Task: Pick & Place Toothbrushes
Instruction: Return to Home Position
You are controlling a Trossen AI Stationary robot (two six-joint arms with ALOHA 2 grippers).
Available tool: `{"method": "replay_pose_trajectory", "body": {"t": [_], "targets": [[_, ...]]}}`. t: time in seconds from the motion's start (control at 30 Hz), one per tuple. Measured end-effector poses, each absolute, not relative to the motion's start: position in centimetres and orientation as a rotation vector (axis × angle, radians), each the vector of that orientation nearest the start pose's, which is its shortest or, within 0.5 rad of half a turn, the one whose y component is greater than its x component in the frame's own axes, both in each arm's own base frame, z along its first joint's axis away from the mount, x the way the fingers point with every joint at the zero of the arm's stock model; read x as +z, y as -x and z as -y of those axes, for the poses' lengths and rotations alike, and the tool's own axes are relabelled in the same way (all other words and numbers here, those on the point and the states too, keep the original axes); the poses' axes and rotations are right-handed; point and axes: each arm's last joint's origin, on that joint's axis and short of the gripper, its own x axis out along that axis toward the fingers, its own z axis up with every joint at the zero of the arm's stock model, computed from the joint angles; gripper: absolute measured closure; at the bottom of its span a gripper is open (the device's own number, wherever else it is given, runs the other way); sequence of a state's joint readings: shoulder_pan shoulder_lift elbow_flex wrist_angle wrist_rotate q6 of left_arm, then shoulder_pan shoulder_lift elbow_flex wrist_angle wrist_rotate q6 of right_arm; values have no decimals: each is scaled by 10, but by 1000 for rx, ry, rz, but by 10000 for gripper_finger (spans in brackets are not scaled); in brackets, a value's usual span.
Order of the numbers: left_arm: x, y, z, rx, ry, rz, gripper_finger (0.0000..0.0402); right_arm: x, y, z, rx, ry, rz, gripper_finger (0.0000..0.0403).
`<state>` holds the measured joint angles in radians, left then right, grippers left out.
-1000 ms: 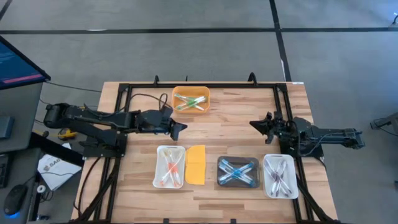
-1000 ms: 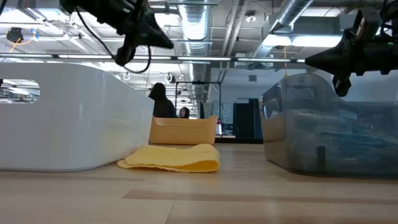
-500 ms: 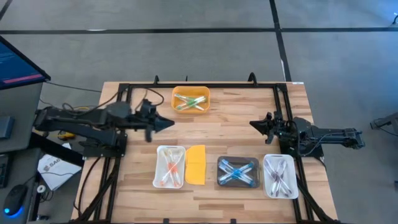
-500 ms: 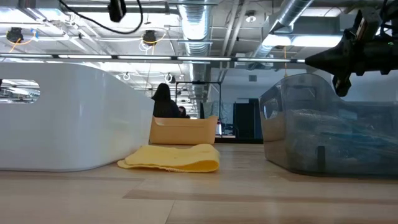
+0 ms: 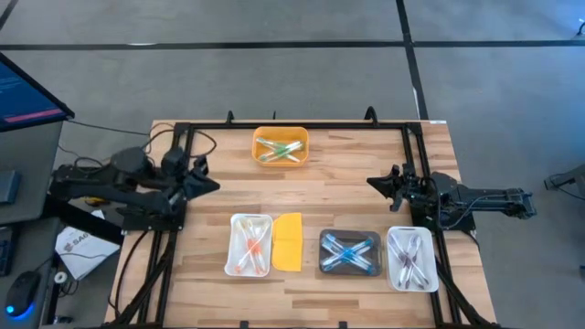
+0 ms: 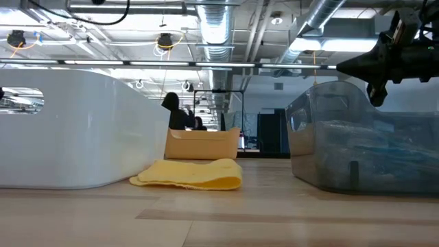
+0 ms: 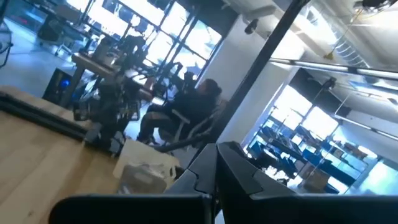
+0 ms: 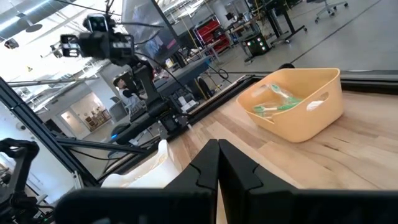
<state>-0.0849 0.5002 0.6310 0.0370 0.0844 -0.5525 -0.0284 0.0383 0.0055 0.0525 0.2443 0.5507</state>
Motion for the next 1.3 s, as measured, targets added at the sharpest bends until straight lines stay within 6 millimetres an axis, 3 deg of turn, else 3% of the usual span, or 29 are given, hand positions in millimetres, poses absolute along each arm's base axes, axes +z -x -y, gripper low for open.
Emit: {"method": "replay_pose_trajectory", "body": {"t": [0.73, 1.13, 1.3], "targets": [[257, -68, 3, -33, 439, 278, 401, 167, -99, 10, -260, -549, 94, 403], [232, -78, 2, 36, 310, 226, 401, 167, -99, 10, -257, -549, 93, 403], [209, -87, 3, 49, 321, 175, 401, 167, -99, 10, -257, -549, 93, 403]]}}
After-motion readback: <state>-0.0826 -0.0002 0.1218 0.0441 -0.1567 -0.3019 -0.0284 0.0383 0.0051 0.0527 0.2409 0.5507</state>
